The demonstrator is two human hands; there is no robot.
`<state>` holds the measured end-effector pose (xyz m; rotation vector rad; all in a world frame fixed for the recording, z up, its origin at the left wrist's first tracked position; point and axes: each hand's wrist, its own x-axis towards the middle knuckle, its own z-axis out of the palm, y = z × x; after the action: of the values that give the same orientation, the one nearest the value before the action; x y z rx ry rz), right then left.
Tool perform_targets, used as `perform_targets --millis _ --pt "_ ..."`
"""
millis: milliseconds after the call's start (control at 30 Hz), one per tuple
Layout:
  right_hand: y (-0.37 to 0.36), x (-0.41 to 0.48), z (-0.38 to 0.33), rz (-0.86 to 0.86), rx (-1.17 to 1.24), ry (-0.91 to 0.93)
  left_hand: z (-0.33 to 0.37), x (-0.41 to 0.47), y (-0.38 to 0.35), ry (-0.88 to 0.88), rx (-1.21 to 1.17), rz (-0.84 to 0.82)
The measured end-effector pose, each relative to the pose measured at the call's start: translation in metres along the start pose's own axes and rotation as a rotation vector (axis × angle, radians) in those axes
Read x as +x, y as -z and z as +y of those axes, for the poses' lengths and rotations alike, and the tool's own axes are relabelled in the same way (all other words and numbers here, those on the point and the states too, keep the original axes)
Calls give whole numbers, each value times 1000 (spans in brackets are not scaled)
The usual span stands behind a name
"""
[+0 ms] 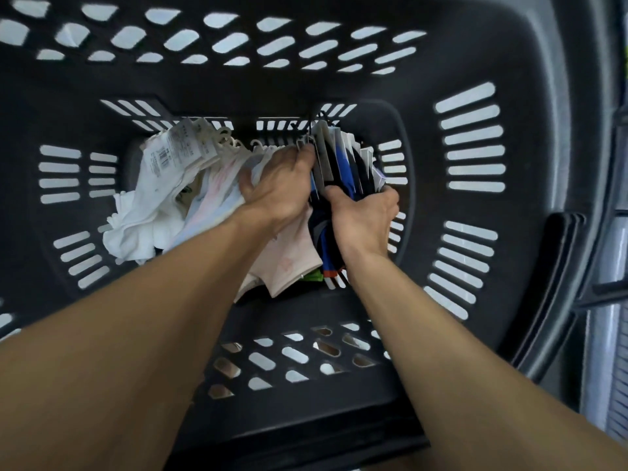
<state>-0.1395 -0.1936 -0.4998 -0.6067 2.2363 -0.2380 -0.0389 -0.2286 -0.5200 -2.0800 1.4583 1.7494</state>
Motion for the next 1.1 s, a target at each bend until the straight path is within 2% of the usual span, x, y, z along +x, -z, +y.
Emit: perform_targets --millis 100,267,367,500,633,767,933,1100 --pt "-4 5 0 -10 75 -68 0 -1 3 8 -2 -22" --pt "1 15 -3 -92 -151 22 -2 -3 5 28 -97 -46" --pt "0 18 -8 -191 -140 17 -6 -3 5 26 -198 -66" --pt "-1 24 -13 -188 -121 22 -10 -3 8 54 -232 -93" --pt "2 22 -9 -309 -156 42 -15 2 8 58 -265 -127" --pt "-4 29 -12 -131 -225 77 -17 6 8 10 -287 -193" --pt "-21 34 -20 -66 -317 52 -20 6 7 12 -311 -216" --pt "-17 33 -7 51 -400 161 -24 4 9 105 -362 -128"
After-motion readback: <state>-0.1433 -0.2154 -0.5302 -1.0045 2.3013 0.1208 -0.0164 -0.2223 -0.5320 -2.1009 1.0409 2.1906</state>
